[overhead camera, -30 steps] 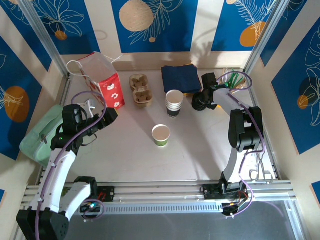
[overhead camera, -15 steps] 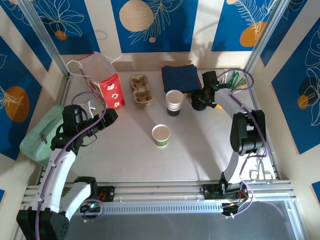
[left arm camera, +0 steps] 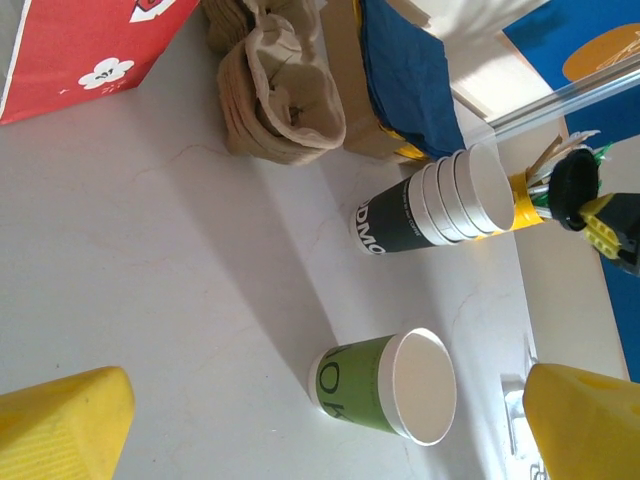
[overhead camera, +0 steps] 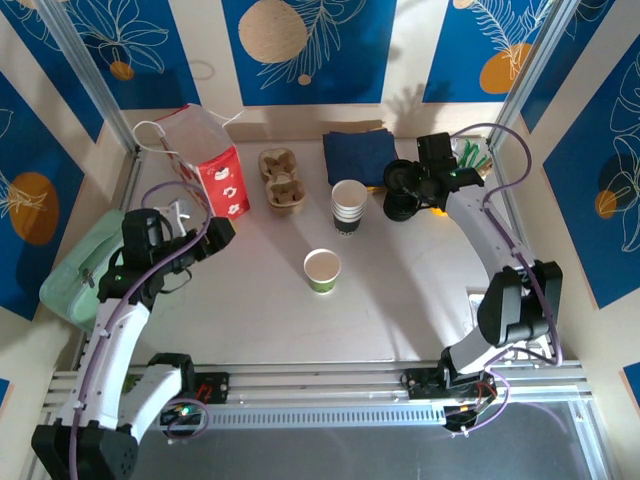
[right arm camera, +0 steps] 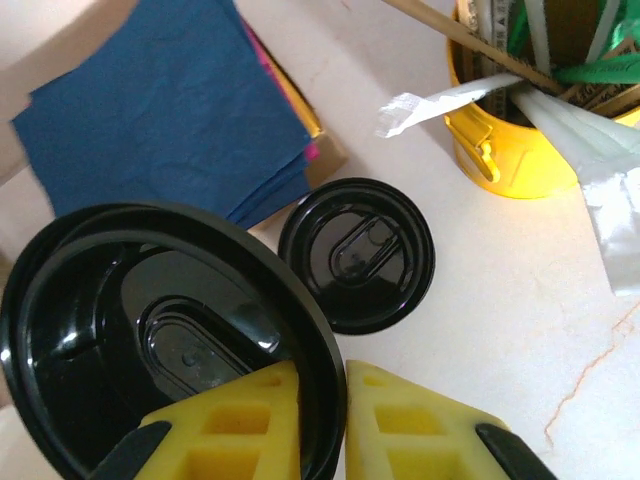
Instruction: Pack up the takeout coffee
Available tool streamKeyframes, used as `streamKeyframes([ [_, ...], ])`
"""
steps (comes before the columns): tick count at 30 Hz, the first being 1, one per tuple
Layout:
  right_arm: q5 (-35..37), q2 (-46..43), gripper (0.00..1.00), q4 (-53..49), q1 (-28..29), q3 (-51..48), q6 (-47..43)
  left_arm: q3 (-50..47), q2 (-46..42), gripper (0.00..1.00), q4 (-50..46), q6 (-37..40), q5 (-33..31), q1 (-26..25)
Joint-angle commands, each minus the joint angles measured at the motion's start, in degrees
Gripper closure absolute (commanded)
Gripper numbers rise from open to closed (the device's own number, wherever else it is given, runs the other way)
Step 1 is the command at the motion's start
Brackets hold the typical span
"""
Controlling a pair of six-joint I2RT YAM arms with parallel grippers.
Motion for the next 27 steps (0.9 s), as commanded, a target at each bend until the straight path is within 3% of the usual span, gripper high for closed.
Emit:
streamKeyframes([
  [1,-3.53,-3.71,0.84,-4.79,1.36,0.72,-3.75,4.49,-0.04,0.0,-3.57,3.35,1.47,-0.46],
  [5,-7.28,-7.46,0.84,-7.77,5.04,1.27,-6.19,6.23,-0.19,0.02,-3.33,4.09,5.7,-1.32],
  [8,-9.69,-10.13,0.84,-8.51,8.96,0.64,-6.75,7.79,1.56,0.03,-1.32,4.95,12.21,-5.78],
  [14,-15.05,-12.35,0.84,-9.09,16.87,0.4,-5.93,11.22,5.18,0.04,-0.05,5.32,10.76,-17.18],
  [20,-16.67,-13.21,0.84,-7.48,23.7,-0.61,-3.94,8.23,6.83,0.09,13.92,-3.25,15.03,-21.27],
  [27,-16.05,-12.96,0.84,-6.38,28.29,0.01,-2.87,8.93,9.91,0.15,15.01,-2.9,10.94,-26.47],
])
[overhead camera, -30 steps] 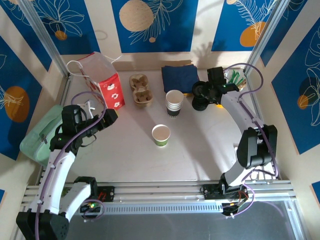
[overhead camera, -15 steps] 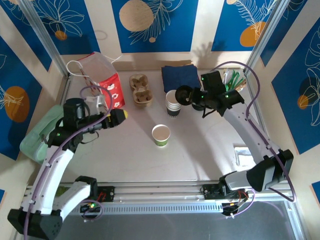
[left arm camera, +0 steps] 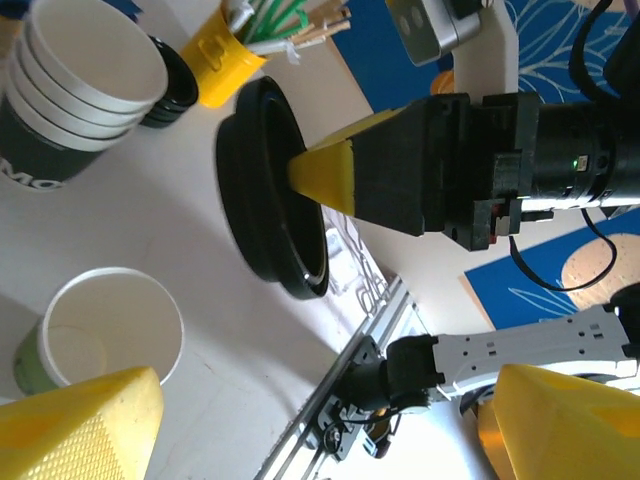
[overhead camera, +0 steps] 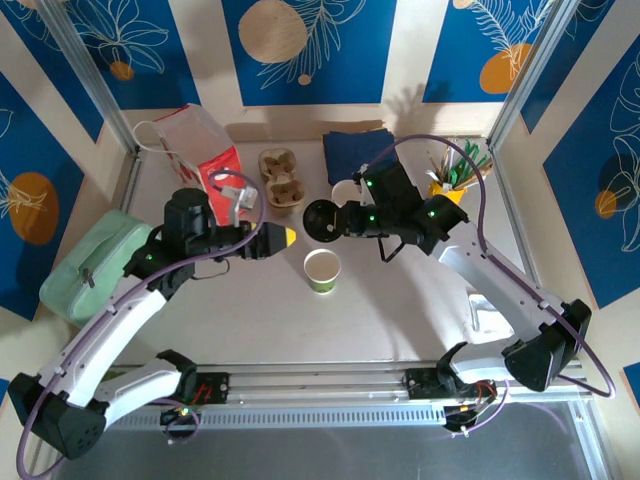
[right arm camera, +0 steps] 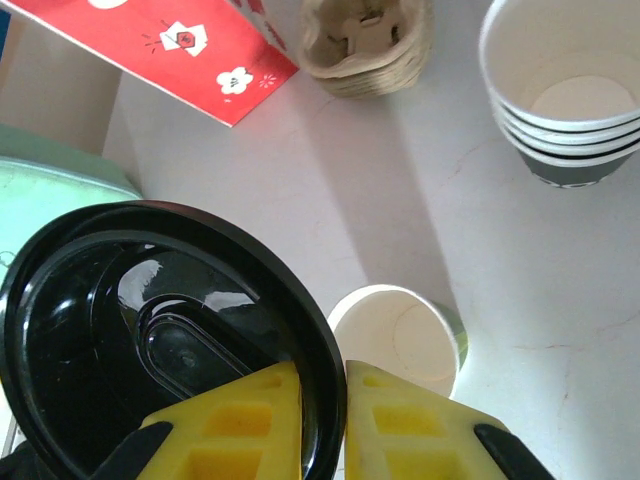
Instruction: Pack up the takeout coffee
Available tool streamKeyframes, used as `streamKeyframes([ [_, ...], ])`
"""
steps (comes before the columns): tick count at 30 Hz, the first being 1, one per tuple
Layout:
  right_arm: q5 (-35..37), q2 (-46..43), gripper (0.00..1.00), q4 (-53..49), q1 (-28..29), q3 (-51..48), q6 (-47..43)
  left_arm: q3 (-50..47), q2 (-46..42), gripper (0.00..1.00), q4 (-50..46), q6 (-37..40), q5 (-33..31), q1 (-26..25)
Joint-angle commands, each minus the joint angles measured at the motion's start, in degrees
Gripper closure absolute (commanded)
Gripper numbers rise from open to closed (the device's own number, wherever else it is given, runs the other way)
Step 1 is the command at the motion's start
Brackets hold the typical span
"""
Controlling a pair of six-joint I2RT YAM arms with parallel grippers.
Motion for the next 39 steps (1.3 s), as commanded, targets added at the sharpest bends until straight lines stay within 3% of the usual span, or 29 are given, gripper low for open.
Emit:
streamKeyframes([
  [1,-0.92,-1.14,0.84,0.77,1.46,0.04,1.0,0.4,1.14,0.15,2.84,-0.72,-1.22,-1.19],
  [5,-1.42,-0.54,0.84,0.48,2.49,1.06,1.15,1.28,3.6,0.2,0.55,-0.69,-3.47,-1.19],
  [9,-1.25,-0.11,0.84,0.16,3.42,1.88,1.07,-0.25,5.19,0.3,6.46,-3.57,0.56,-1.13],
  [16,-1.42,0.31,0.84,0.61,4.78,1.88,1.42,-1.95,6.04,0.38,11.31,-5.99,1.55,-1.25],
  [28,-0.82,0.83,0.83,1.29,6.16,2.13,1.87,-2.82,6.03,0.5,10.83,-5.66,0.28,-1.21],
  [39,-0.17,0.73,0.83,3.0,7.01,1.19,1.79,-3.99,5.69,0.73,13.52,-7.58,2.43,-1.19],
])
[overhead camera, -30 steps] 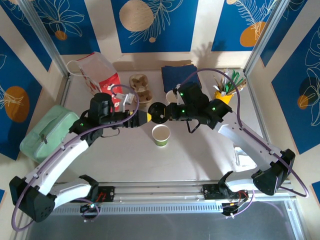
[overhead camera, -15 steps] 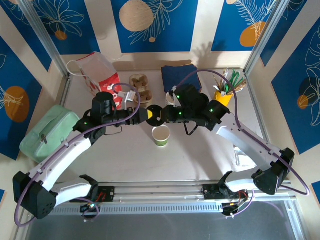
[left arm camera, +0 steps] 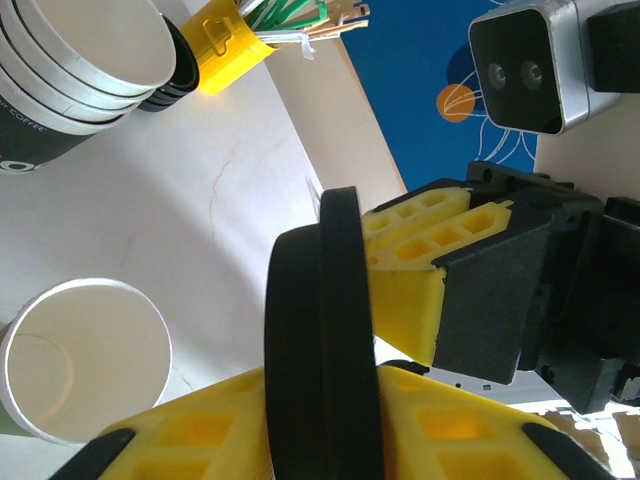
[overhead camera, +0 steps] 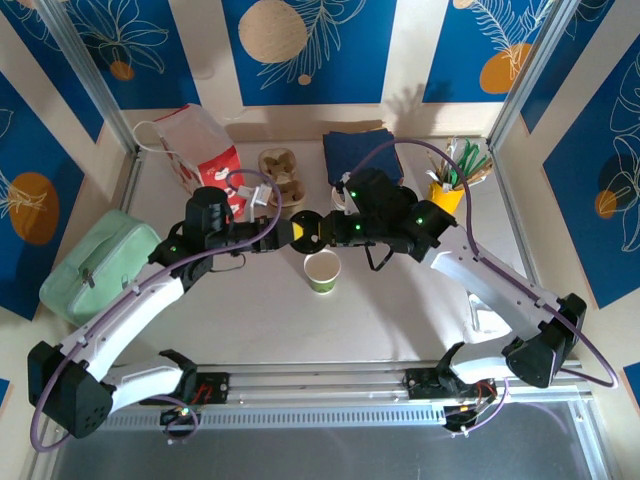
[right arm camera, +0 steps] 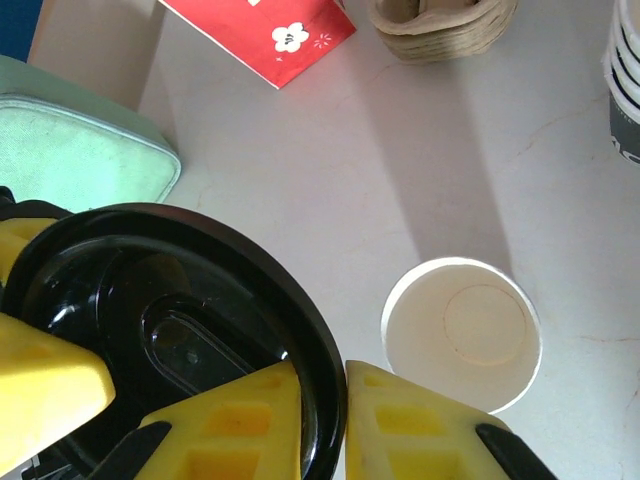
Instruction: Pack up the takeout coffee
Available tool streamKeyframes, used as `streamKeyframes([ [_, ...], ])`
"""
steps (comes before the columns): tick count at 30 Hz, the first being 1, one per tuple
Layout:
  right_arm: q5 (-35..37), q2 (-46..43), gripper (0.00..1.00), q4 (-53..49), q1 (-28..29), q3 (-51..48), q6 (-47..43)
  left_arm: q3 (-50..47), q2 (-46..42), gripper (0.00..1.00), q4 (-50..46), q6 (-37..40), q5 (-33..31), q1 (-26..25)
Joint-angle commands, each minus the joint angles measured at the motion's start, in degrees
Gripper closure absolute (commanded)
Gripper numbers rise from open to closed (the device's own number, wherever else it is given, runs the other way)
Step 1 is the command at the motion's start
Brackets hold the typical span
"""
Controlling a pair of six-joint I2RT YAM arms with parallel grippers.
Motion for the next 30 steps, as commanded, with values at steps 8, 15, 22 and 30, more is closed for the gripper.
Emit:
streamKeyframes([
  [8,-0.54,-2.51,0.72,4.91,1.08,-2.13,-2.33,-0.67,-1.19,0.83,2.97,-1.08,1.69,-0.17],
  [15,-0.66,-8.07,0.53,9.42,1.5,-6.22,-6.53,-0.58,-2.49,0.84,1.38,-1.43,0.46,0.83],
  [22,-3.23,-20.06,0.43,21.94,4.61,-16.5,-23.4,-0.4,-4.04,0.88,1.45,-6.71,2.08,3.54],
  [30,0.35,-28.32,0.41,29.34,7.14,-26.78,-43.14,0.34,-7.0,0.88,-3.71,-13.14,3.57,5.64],
])
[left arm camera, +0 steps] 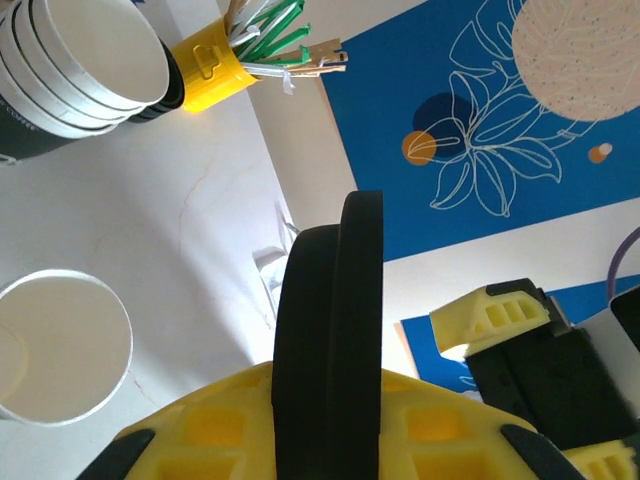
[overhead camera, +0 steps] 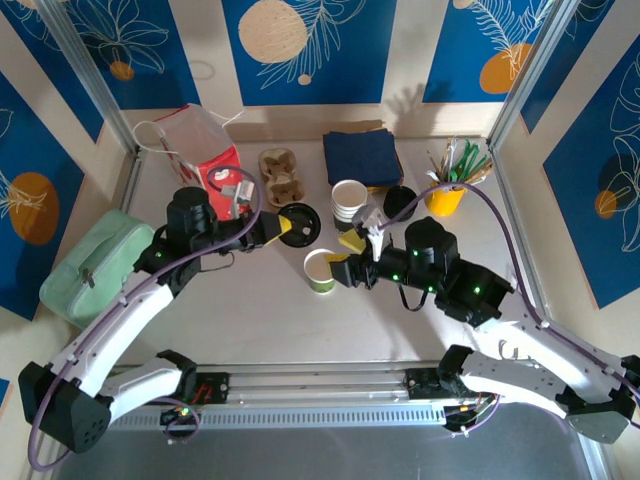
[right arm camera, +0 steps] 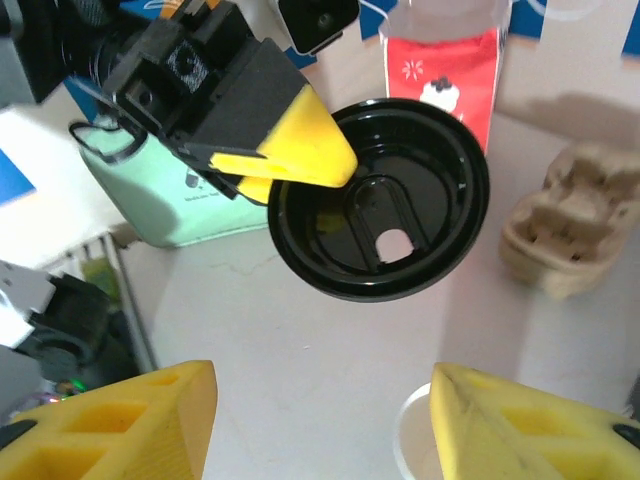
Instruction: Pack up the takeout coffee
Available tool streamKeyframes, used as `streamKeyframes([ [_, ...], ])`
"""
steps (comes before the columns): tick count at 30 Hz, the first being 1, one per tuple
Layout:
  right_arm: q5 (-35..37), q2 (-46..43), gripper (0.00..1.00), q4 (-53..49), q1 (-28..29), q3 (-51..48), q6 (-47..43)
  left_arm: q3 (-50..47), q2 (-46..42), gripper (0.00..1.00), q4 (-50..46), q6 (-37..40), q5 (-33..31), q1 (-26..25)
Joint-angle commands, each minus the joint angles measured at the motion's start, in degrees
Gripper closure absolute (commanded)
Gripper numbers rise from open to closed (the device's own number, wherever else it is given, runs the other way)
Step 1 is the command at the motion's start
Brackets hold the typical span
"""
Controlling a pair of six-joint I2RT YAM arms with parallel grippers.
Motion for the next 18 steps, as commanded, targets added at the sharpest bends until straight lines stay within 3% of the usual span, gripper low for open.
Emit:
streamKeyframes([
  [1,3.11,-0.93,0.41,5.2,0.92,-2.64,-14.52,1.34,-2.38,0.89,-5.42,-3.4,1.4,1.53],
  [5,2.36,-1.89,0.36,6.25,1.61,-4.86,-25.39,2.71,-3.58,0.92,-12.29,-3.42,2.09,2.61],
  [13,-2.52,-4.0,0.36,11.74,3.21,-10.57,-45.6,2.58,-6.48,0.93,-19.58,-4.22,3.35,3.35],
  [18,5.66,-2.32,0.36,21.44,7.78,-13.72,-54.65,1.76,-6.76,0.92,-20.49,-6.08,5.36,3.47],
])
